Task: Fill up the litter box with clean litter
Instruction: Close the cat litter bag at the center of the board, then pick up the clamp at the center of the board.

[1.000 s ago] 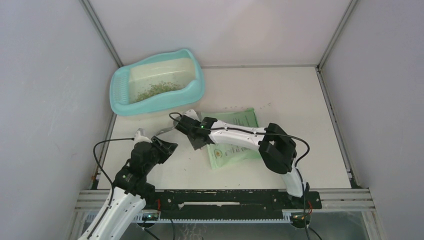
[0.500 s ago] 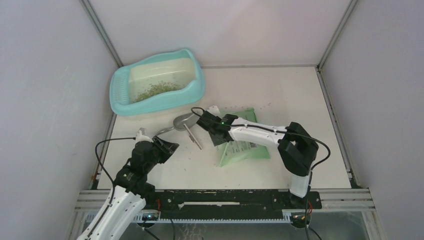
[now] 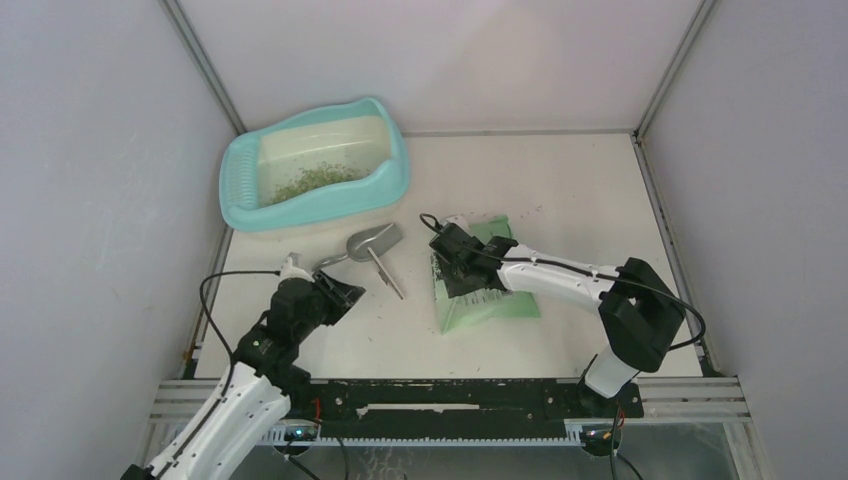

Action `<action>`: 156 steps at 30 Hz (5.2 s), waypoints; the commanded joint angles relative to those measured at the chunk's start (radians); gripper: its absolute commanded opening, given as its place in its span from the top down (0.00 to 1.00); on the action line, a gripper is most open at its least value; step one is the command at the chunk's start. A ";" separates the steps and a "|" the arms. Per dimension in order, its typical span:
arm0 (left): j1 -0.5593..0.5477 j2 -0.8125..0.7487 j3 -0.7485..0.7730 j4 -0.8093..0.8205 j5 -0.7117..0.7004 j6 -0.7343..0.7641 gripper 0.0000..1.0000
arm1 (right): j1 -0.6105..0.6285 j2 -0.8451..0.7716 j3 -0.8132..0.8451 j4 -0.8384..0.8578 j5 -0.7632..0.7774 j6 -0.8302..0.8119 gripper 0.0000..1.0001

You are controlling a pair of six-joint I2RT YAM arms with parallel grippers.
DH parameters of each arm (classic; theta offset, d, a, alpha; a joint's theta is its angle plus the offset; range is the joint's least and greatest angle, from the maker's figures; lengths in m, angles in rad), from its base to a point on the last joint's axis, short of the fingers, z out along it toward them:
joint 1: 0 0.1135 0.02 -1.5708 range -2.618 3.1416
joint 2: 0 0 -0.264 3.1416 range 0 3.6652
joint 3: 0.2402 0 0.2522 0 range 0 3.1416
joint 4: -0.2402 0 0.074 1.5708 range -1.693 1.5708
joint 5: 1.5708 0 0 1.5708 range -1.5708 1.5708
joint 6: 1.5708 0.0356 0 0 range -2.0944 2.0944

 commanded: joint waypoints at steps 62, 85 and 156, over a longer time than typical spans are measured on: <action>-0.634 1.136 0.424 0.578 -0.207 -0.140 0.91 | -0.304 0.358 0.397 0.037 -0.392 -0.094 0.65; -0.426 0.527 0.245 0.258 -0.249 -0.042 0.82 | -0.201 0.238 0.313 0.055 -0.341 -0.159 0.57; -0.042 0.030 -0.017 0.356 0.122 0.003 0.43 | -0.244 0.208 0.090 0.915 -1.204 0.393 0.94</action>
